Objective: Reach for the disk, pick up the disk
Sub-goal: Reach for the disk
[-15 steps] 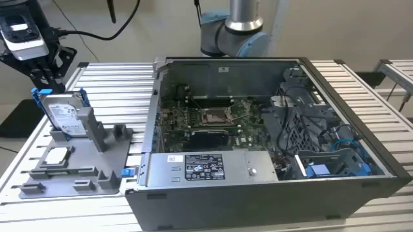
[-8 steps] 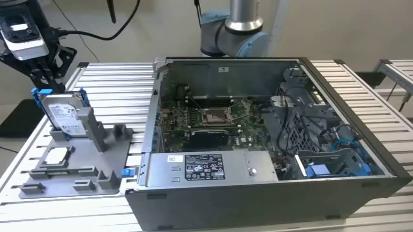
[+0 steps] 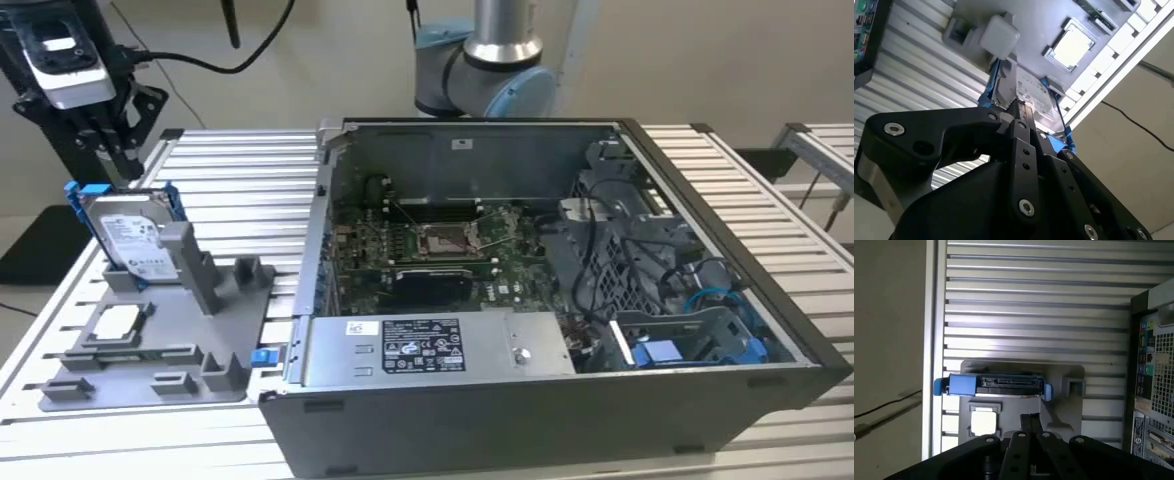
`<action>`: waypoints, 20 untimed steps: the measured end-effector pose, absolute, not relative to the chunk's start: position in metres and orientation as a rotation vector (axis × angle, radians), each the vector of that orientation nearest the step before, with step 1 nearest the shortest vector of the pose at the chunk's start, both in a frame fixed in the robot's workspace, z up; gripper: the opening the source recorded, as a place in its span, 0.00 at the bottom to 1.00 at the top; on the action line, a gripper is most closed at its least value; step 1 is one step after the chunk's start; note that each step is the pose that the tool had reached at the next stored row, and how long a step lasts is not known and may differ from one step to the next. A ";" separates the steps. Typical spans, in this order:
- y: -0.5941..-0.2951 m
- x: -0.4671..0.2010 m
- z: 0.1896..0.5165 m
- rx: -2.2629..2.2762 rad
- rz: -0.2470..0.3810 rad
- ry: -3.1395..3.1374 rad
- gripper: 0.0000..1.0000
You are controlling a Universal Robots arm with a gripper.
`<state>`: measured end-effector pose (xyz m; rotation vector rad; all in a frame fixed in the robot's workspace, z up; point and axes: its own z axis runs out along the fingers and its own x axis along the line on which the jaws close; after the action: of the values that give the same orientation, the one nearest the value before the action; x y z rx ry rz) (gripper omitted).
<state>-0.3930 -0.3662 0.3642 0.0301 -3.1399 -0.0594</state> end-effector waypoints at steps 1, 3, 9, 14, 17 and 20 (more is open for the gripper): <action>-0.362 -0.393 0.364 0.030 -0.059 -3.140 0.00; -0.354 -0.399 0.363 0.030 -0.059 -3.140 0.00; -0.340 -0.425 0.362 0.031 -0.058 -3.140 0.00; -0.339 -0.446 0.361 0.034 -0.057 -3.140 0.00; -0.343 -0.451 0.360 0.035 -0.057 -3.140 0.00; -0.353 -0.452 0.360 0.035 -0.057 -3.140 0.00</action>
<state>-0.4524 -0.3532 0.3603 0.0353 -3.1400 -0.0573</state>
